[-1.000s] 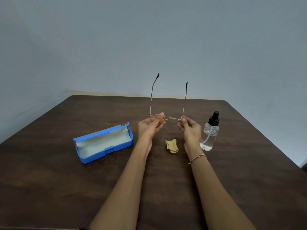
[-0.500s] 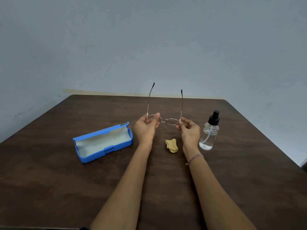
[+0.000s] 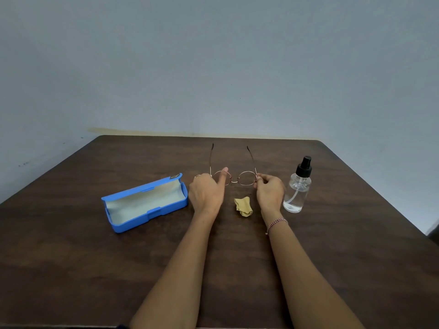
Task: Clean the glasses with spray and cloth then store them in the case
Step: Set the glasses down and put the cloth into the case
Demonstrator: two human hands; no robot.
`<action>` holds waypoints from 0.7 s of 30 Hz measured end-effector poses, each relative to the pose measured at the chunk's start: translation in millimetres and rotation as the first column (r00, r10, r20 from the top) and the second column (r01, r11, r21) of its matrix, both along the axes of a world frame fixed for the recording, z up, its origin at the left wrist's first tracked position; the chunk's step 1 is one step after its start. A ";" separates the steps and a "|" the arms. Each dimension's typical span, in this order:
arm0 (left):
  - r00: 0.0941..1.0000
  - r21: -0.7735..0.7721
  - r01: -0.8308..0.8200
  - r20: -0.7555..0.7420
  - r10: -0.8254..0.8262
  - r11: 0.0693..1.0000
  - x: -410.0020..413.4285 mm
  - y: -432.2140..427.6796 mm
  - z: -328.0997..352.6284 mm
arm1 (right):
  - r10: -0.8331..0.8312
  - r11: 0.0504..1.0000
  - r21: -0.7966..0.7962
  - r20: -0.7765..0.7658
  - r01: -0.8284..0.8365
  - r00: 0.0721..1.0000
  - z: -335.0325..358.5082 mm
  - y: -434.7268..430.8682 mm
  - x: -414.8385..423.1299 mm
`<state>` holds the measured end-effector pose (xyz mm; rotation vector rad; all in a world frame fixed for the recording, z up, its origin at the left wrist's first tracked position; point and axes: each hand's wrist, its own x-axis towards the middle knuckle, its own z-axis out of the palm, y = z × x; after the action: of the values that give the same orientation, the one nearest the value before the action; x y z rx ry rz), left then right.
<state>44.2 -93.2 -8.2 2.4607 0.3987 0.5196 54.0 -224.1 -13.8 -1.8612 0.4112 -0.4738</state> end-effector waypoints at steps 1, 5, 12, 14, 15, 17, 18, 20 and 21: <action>1.000 0.020 -0.003 -0.011 0.003 1.000 -1.5 -0.2 0.8 | 0.002 1.000 -0.031 -0.006 -0.002 1.000 -0.3 -0.3 0.0; 0.999 0.106 0.003 -0.041 0.001 0.994 -6.4 -0.4 4.5 | 0.011 0.987 -0.159 -0.038 -0.017 0.999 1.3 -0.5 -2.6; 0.999 0.111 0.016 -0.054 -0.010 0.994 -4.8 -1.4 2.1 | 0.034 0.964 -0.260 -0.093 -0.057 0.995 3.6 2.0 -1.8; 0.998 0.113 0.023 -0.061 -0.016 0.993 -5.6 -1.8 2.8 | 0.037 0.957 -0.283 -0.107 -0.066 0.994 3.1 2.9 -1.0; 0.998 0.114 0.026 -0.065 -0.018 0.993 -5.8 -1.9 3.0 | 0.036 0.955 -0.288 -0.114 -0.068 0.993 3.2 3.6 -0.8; 0.997 0.109 0.032 -0.077 -0.024 0.994 -5.3 -1.9 2.3 | 0.035 0.953 -0.295 -0.126 -0.071 0.991 3.7 4.3 -1.6; 0.996 0.108 0.035 -0.080 -0.026 0.994 -5.1 -1.9 2.1 | 0.035 0.951 -0.301 -0.125 -0.072 0.992 4.1 4.3 -2.3; 0.996 0.114 0.031 -0.081 -0.022 0.993 -5.2 -2.4 2.0 | 0.032 0.948 -0.311 -0.126 -0.070 0.992 6.2 4.0 -4.7; 0.997 0.115 0.029 -0.079 -0.020 0.993 -5.5 -2.8 2.2 | 0.032 0.947 -0.313 -0.124 -0.070 0.992 7.4 3.9 -6.2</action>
<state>38.7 -96.0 -6.0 2.6004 0.3781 0.4496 47.7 -220.2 -6.4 -2.2141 0.3809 -0.4135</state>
